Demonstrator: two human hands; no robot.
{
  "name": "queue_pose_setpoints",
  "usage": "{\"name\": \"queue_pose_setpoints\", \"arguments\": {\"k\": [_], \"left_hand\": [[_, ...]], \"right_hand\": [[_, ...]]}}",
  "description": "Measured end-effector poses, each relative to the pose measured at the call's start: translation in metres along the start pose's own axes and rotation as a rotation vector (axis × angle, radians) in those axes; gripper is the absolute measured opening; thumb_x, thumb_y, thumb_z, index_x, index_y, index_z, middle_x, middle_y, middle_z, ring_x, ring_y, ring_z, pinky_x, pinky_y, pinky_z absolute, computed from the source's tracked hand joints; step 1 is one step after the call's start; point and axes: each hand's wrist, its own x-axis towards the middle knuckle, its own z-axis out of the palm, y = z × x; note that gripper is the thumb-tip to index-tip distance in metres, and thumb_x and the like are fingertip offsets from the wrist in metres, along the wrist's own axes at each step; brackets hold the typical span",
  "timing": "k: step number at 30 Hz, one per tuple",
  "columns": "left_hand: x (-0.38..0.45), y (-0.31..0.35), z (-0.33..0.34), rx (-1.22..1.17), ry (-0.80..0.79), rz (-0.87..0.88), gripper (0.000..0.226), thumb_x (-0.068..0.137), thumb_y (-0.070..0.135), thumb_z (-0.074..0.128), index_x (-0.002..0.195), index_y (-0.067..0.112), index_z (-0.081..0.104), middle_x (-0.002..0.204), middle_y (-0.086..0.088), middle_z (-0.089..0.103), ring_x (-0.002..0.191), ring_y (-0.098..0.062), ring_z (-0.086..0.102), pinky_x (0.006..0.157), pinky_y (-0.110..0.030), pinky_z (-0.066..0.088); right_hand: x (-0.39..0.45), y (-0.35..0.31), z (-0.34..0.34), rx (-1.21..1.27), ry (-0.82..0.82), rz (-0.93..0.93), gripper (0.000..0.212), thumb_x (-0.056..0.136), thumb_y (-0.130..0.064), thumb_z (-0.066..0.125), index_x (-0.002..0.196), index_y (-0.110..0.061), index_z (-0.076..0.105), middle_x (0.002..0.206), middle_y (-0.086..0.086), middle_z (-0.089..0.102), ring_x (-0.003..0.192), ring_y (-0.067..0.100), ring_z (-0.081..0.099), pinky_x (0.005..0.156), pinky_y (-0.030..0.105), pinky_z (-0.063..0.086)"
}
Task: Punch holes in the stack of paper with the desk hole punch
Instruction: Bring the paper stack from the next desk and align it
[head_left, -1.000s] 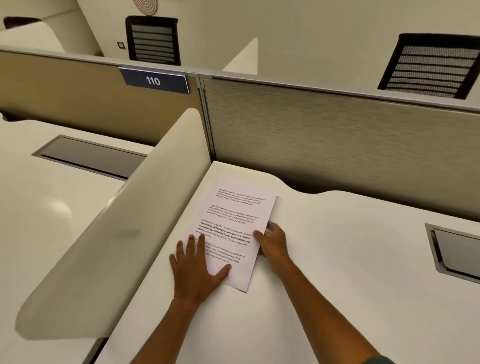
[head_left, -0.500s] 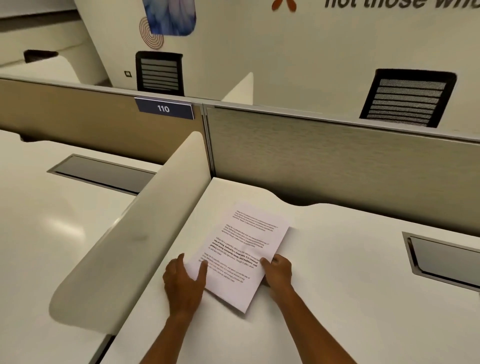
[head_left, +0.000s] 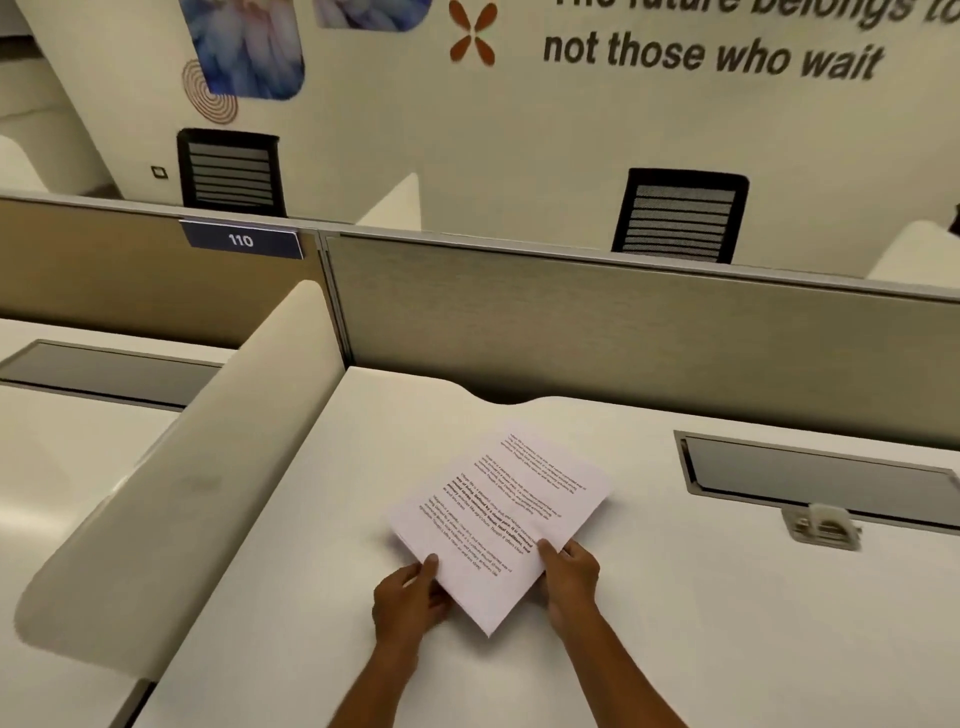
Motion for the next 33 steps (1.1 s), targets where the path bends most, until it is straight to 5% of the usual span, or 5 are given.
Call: {"name": "queue_pose_setpoints", "arguments": {"k": [6,13,20,25,33], "left_hand": [[-0.036,-0.022,0.051,-0.009,-0.17,-0.018,0.012,0.089,-0.006,0.059,0.091,0.001,0.068,0.091,-0.015,0.076,0.082,-0.034,0.071,0.08,-0.054,0.056],[-0.065,-0.052,0.104,0.181,-0.238,0.006,0.018,0.085,-0.007,0.059,0.089,0.006,0.07,0.088,-0.009,0.076,0.085,-0.034,0.071,0.077,-0.049,0.06],[-0.1,-0.088,0.167,0.37,-0.309,0.039,0.018,0.088,-0.003,0.058,0.096,0.009,0.069,0.097,-0.01,0.074,0.086,-0.032,0.071,0.072,-0.048,0.062],[-0.135,-0.118,0.212,0.459,-0.334,0.064,0.016,0.086,-0.003,0.058,0.094,0.006,0.069,0.096,-0.017,0.074,0.087,-0.04,0.07,0.074,-0.057,0.059],[-0.174,-0.146,0.296,0.588,-0.402,0.132,0.014,0.087,-0.004,0.06,0.098,0.0,0.068,0.102,-0.018,0.072,0.092,-0.037,0.069,0.083,-0.055,0.057]], "right_hand": [[-0.012,-0.001,-0.066,0.098,0.111,-0.046,0.011,0.087,-0.003,0.065,0.095,-0.01,0.068,0.096,0.01,0.074,0.089,0.032,0.07,0.082,0.05,0.058],[-0.019,-0.003,-0.153,0.173,0.17,-0.022,0.013,0.087,0.001,0.062,0.098,-0.006,0.066,0.102,0.014,0.073,0.096,0.033,0.069,0.089,0.052,0.055],[-0.013,-0.015,-0.27,0.213,0.114,-0.002,0.041,0.084,0.01,0.063,0.12,-0.007,0.058,0.113,0.013,0.07,0.102,0.032,0.067,0.085,0.05,0.057],[0.002,-0.03,-0.375,0.229,0.146,-0.026,0.048,0.081,0.015,0.064,0.124,-0.004,0.055,0.113,0.018,0.068,0.1,0.036,0.067,0.065,0.038,0.06],[0.034,-0.054,-0.508,0.127,0.197,-0.014,0.094,0.077,0.012,0.071,0.15,-0.022,0.02,0.133,0.018,0.051,0.104,0.039,0.064,0.084,0.057,0.056]]}}
